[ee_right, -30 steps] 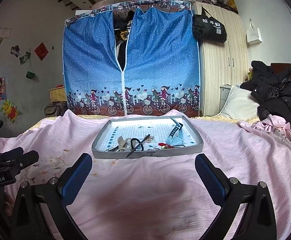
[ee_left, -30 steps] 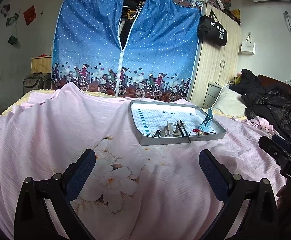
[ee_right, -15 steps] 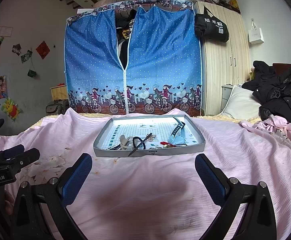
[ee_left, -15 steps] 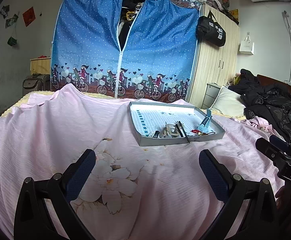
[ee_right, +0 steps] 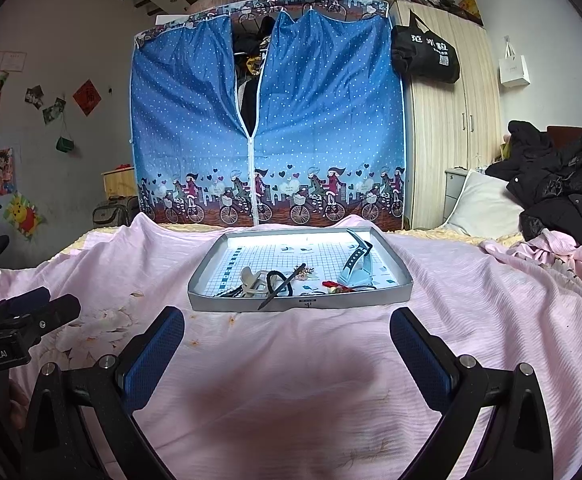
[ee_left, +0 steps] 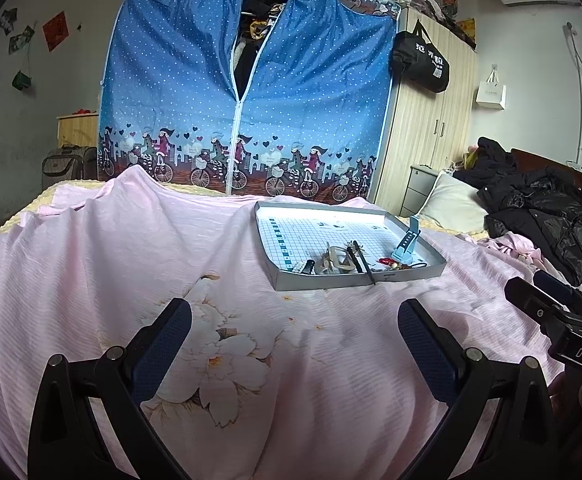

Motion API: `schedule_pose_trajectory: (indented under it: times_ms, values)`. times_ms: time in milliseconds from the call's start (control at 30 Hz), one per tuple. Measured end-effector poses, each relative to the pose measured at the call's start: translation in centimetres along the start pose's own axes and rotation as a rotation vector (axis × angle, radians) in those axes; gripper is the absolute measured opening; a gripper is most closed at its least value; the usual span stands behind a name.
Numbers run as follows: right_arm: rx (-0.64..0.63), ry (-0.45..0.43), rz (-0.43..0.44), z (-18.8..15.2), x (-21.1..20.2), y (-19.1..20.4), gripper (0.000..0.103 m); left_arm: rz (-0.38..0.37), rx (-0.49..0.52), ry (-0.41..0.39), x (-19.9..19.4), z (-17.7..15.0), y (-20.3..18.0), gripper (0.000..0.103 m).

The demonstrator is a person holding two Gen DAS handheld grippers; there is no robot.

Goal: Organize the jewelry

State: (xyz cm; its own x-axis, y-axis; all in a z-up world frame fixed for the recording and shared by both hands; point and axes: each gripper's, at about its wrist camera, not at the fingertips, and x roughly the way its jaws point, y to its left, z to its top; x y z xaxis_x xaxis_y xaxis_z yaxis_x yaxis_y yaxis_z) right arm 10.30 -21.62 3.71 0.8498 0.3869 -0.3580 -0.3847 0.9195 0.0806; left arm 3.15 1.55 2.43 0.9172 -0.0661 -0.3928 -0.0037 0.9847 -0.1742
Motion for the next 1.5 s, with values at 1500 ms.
schedule_pose_trajectory:
  times_ms: [1500]
  values:
    - [-0.017,0.031,0.005,-0.54,0.63,-0.25,0.103,0.029,-0.051,0.113,0.46,0.07,0.75,0.101]
